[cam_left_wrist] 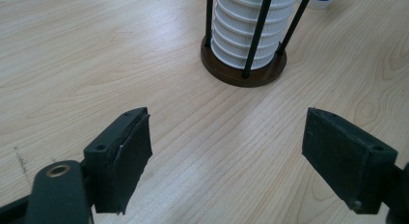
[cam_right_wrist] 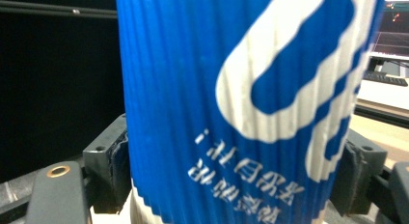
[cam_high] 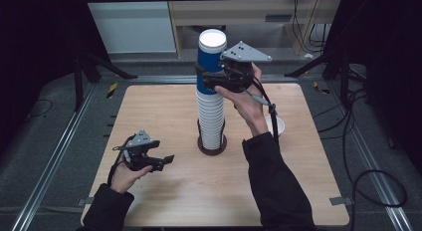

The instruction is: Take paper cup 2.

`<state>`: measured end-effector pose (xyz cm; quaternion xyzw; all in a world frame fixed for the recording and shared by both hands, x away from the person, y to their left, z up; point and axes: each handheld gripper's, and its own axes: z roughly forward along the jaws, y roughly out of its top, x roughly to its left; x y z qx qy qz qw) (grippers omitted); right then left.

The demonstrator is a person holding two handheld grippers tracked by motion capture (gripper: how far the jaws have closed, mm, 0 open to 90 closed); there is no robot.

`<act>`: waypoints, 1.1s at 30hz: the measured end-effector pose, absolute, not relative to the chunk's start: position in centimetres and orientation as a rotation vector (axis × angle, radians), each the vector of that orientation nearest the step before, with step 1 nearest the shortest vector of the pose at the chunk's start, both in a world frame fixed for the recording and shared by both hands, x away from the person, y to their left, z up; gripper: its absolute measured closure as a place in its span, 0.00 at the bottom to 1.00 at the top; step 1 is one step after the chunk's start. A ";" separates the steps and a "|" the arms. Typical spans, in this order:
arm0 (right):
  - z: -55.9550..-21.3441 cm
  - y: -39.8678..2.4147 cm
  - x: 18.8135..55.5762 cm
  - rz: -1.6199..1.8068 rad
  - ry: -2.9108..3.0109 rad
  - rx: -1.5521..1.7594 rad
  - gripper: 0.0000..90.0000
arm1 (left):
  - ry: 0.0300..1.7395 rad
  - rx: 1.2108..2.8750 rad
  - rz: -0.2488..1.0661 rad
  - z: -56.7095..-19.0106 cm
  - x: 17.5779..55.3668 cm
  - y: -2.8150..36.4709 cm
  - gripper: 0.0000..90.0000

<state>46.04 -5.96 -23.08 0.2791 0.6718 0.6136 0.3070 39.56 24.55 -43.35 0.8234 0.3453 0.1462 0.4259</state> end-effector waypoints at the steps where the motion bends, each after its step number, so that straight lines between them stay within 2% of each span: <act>1: -22.9 -6.0 46.0 1.629 1.771 0.737 0.22 | 0.862 2.058 0.365 -43.4 39.6 24.5 0.19; 19: -20.7 -9.4 43.6 1.632 1.690 0.726 0.22 | 0.859 2.052 0.365 -43.3 39.5 24.5 0.19; 33: -23.1 -13.9 40.8 1.579 1.708 0.755 0.22 | 0.852 2.055 0.369 -43.1 39.4 24.5 0.19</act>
